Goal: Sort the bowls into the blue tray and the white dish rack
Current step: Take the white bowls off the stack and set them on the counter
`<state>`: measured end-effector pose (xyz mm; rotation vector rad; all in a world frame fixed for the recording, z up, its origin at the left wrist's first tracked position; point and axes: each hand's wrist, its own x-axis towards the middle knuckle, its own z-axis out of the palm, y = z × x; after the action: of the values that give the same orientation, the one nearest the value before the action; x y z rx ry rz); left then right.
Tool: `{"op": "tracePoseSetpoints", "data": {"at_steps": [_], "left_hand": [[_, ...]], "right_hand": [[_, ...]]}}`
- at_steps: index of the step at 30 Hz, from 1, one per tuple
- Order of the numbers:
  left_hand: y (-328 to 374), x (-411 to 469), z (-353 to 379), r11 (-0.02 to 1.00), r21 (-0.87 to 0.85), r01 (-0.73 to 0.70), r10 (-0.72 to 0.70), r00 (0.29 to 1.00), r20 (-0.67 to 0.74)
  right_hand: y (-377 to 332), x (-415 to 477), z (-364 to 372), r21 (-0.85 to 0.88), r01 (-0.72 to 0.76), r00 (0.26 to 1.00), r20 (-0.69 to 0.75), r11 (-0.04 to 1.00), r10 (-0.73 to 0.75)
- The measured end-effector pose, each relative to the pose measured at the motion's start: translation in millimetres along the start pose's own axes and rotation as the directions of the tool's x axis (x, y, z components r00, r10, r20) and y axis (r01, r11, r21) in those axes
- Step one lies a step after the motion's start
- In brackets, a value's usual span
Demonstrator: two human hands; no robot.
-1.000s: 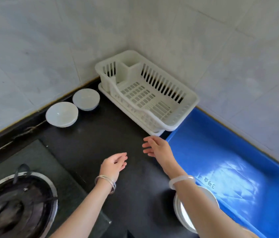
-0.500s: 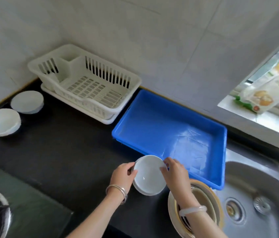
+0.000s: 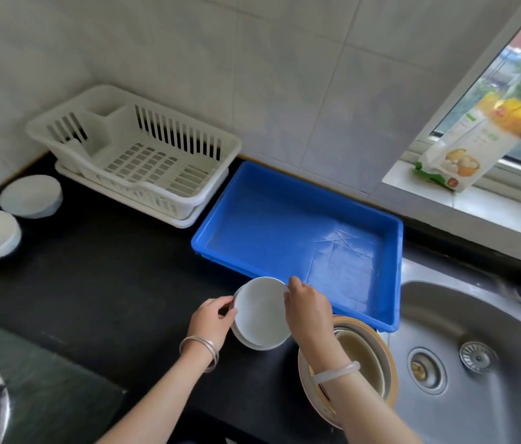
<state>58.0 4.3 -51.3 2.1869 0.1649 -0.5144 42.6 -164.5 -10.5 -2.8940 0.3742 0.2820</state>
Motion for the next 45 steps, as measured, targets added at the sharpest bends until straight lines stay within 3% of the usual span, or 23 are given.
{"op": "tracePoseSetpoints", "data": {"at_steps": [6,12,19,27,35,45], "left_hand": [[3.8,-1.0,-3.4,0.994,-0.107,0.031,-0.028,0.999,0.034],[14.3,3.1,1.9,0.998,0.058,0.010,-0.009,1.000,-0.014],[26.7,1.7,8.7,0.987,0.161,0.013,0.009,0.991,-0.134],[40.0,3.4,-2.0,1.000,0.013,0.008,-0.006,0.987,-0.162],[27.1,12.8,-58.2,0.975,-0.208,0.071,-0.121,0.964,-0.238],[-54.4,13.5,-143.4,0.846,-0.513,0.141,-0.378,0.838,-0.392]], "right_hand": [[19.2,-0.9,-11.3,0.163,-0.105,0.993,-0.041,0.981,0.114],[35.2,-1.0,-24.2,0.360,-0.210,0.971,-0.035,0.909,0.238],[41.4,-7.8,-33.3,0.403,-0.216,0.966,-0.048,0.890,0.256],[40.9,-14.1,-49.1,0.471,-0.176,0.970,-0.067,0.865,0.234],[16.8,-2.0,-72.7,0.580,-0.102,0.983,-0.065,0.808,0.171],[-86.0,47.3,-30.9,0.596,-0.039,0.998,0.069,0.802,-0.003]]}}
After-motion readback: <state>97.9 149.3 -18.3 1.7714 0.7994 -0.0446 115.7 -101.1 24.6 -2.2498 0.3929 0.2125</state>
